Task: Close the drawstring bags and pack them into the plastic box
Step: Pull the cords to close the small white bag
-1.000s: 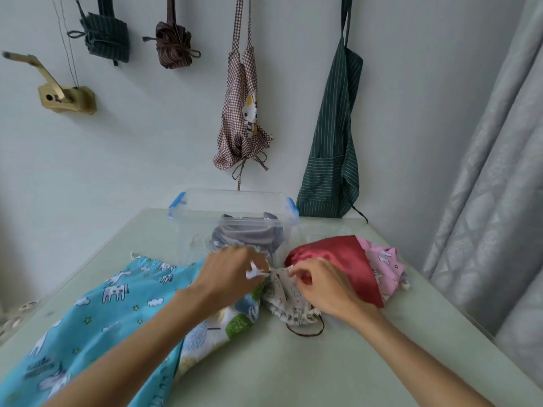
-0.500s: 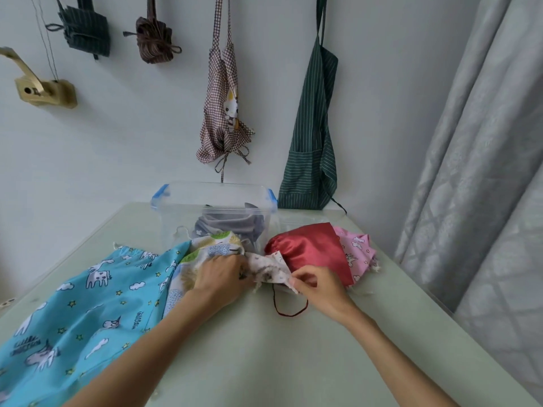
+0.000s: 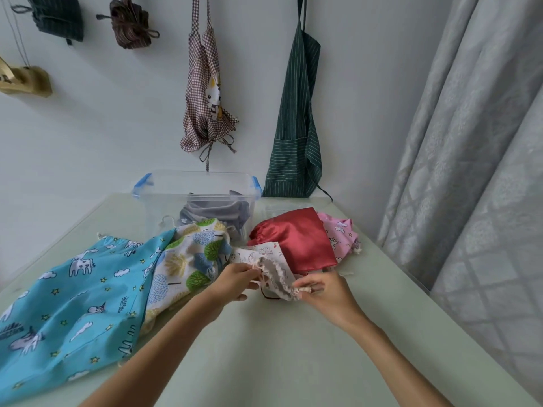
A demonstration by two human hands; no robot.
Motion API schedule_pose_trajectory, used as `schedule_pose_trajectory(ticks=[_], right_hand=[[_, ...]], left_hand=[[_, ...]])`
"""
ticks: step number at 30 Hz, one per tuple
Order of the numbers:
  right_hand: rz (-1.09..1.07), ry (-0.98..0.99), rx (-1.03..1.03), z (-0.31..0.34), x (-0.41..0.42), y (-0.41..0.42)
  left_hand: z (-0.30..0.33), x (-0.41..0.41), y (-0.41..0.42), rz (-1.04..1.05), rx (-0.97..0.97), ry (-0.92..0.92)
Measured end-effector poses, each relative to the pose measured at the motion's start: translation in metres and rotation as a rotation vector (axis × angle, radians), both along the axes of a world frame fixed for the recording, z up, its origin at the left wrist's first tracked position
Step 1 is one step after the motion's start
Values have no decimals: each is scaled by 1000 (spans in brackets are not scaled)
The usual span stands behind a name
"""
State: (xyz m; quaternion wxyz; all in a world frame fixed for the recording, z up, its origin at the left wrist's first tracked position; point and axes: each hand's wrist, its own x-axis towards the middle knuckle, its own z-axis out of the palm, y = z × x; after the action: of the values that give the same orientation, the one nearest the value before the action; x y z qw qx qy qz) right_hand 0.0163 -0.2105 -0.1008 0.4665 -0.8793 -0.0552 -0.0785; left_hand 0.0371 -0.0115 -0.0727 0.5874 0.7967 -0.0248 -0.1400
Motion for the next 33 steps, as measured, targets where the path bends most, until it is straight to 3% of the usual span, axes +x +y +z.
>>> schedule_pose_trajectory(ticks=[3, 5, 11, 13, 24, 28, 31, 33], right_hand=[[-102, -16, -156, -7, -7, -3], [-118, -20, -222, -8, -13, -4], [-151, -35, -278, -9, -31, -13], [-148, -39, -265, -5, -35, -17], [-397, 6, -551, 6, -55, -63], [-351, 52, -670, 2, -50, -54], [-284, 8, -757, 9, -46, -41], [-240, -52, -706, 13, -44, -27]], left_hand=[[-2, -7, 4, 15, -95, 62], [-6, -13, 8, 10, -38, 19], [-26, -19, 33, -66, 487, -352], [-27, -22, 39, -3, 556, -411], [-24, -39, 66, 169, 1046, -564], [-19, -42, 57, 117, 1199, -520], [-11, -40, 55, 27, 1196, -460], [-7, -38, 49, -21, 1039, -466]])
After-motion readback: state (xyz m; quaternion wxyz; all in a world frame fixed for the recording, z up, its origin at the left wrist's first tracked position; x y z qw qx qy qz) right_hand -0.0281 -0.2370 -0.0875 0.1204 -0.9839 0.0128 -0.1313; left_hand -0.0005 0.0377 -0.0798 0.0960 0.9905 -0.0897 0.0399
